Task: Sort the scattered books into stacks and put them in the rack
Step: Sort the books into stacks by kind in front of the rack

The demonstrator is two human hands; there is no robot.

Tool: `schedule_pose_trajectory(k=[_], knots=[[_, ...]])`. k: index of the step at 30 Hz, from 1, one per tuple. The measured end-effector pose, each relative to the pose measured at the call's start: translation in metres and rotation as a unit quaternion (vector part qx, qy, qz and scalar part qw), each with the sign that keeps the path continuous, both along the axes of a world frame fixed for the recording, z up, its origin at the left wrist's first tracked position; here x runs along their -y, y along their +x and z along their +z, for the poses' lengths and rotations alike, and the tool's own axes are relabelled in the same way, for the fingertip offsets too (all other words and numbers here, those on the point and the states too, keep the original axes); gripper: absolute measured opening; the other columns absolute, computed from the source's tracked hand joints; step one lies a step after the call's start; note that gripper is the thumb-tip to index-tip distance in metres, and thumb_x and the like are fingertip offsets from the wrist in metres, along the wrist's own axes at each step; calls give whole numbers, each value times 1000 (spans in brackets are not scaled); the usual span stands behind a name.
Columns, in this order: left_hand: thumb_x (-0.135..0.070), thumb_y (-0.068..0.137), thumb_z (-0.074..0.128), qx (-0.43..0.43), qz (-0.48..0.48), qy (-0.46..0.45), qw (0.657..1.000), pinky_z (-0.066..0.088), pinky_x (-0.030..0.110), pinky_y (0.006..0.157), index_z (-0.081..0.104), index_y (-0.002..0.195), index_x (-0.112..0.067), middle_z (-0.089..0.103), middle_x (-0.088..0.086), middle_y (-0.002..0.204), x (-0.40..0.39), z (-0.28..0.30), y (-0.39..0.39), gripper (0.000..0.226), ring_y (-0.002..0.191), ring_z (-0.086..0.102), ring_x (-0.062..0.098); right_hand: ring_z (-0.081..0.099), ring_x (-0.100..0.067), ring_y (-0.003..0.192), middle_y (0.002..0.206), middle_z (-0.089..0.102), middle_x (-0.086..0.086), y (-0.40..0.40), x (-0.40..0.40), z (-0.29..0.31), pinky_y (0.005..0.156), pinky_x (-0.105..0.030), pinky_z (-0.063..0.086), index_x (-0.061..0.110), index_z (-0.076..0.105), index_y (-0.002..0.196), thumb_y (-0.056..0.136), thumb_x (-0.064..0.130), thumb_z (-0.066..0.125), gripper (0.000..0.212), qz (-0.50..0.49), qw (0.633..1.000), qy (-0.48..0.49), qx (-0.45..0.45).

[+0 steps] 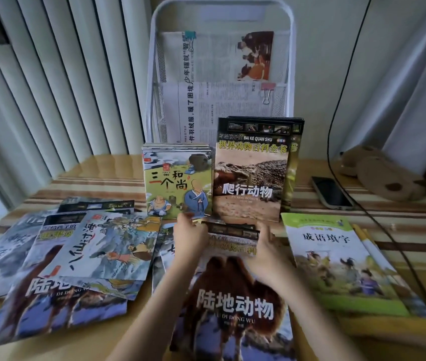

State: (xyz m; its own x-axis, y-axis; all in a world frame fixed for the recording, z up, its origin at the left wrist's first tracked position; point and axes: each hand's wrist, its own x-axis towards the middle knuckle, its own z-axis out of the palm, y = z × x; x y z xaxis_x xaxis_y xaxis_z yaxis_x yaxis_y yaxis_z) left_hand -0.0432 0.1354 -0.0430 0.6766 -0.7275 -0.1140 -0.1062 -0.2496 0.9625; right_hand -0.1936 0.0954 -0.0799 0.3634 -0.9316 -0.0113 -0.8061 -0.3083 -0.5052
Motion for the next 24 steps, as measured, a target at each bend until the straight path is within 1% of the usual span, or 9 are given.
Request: schedule_pose_trajectory(k=[2, 4, 8, 11, 15, 17, 19, 21, 24], knots=[[-2, 85, 59, -104, -35, 20, 994, 39, 23, 51, 54, 102, 0, 55, 8, 84, -8, 2, 18, 18, 62, 50, 15, 42, -28, 129, 152, 20, -11, 1, -12, -11, 99, -41, 43, 28, 4, 143, 89, 47, 54, 76, -9, 998, -46, 38], [-4, 83, 66, -169, -96, 17, 981, 45, 29, 58, 62, 88, 3, 57, 12, 74, -21, 2, 28, 9, 61, 53, 20, 36, -23, 133, 150, 29, -7, 2, -18, -11, 106, -38, 37, 18, 20, 143, 88, 45, 58, 72, -23, 991, -95, 96], [12, 78, 65, -89, -177, -81, 977, 55, 27, 82, 62, 114, -6, 68, 4, 100, -42, 6, 20, 41, 93, 65, 20, 42, -21, 128, 142, 40, -5, 3, -25, -1, 98, -25, 35, 14, 36, 136, 83, 35, 68, 65, -15, 977, -132, 165], [15, 79, 61, -35, -146, -190, 970, 56, 18, 74, 59, 121, -14, 67, -7, 101, -45, 24, 8, 52, 95, 65, 3, 42, -16, 124, 139, 40, -7, 1, -25, 10, 98, -22, 37, 11, 34, 136, 79, 33, 73, 73, -29, 959, -157, 236], [11, 82, 60, -73, -139, -322, 934, 51, 48, 93, 61, 117, -25, 66, 7, 120, -32, 61, 18, 50, 114, 61, 25, 38, -19, 132, 144, 38, -4, -8, -14, 49, 103, -31, 35, 16, 28, 142, 82, 32, 70, 75, -71, 934, -54, 346], [11, 86, 55, -70, -154, -375, 912, 45, 51, 100, 58, 121, -23, 62, 10, 127, -16, 83, 17, 49, 119, 57, 27, 41, -22, 131, 144, 41, -7, -11, 1, 68, 106, -38, 38, 16, 31, 139, 86, 22, 67, 64, -56, 921, -50, 383], [10, 91, 48, -19, -181, -400, 898, 41, 49, 105, 48, 131, -18, 56, 13, 133, 4, 102, 9, 49, 125, 52, 27, 46, -23, 126, 137, 47, -11, -14, 20, 90, 102, -40, 43, 13, 34, 131, 87, 11, 64, 53, -66, 891, -126, 431], [4, 93, 48, 99, -198, -373, 901, 37, 35, 109, 35, 143, -19, 46, 6, 143, 29, 109, 1, 57, 132, 44, 17, 45, -25, 126, 133, 46, -12, -17, 44, 106, 95, -28, 40, 7, 34, 129, 89, 8, 61, 49, -102, 868, -198, 445], [0, 89, 52, 312, -189, -222, 904, 36, 29, 107, 27, 148, -18, 40, 3, 146, 70, 82, -2, 67, 133, 38, 15, 39, -27, 131, 142, 39, -18, -19, 86, 109, 94, -20, 31, 1, 28, 141, 93, 9, 55, 56, -151, 879, -222, 395]])
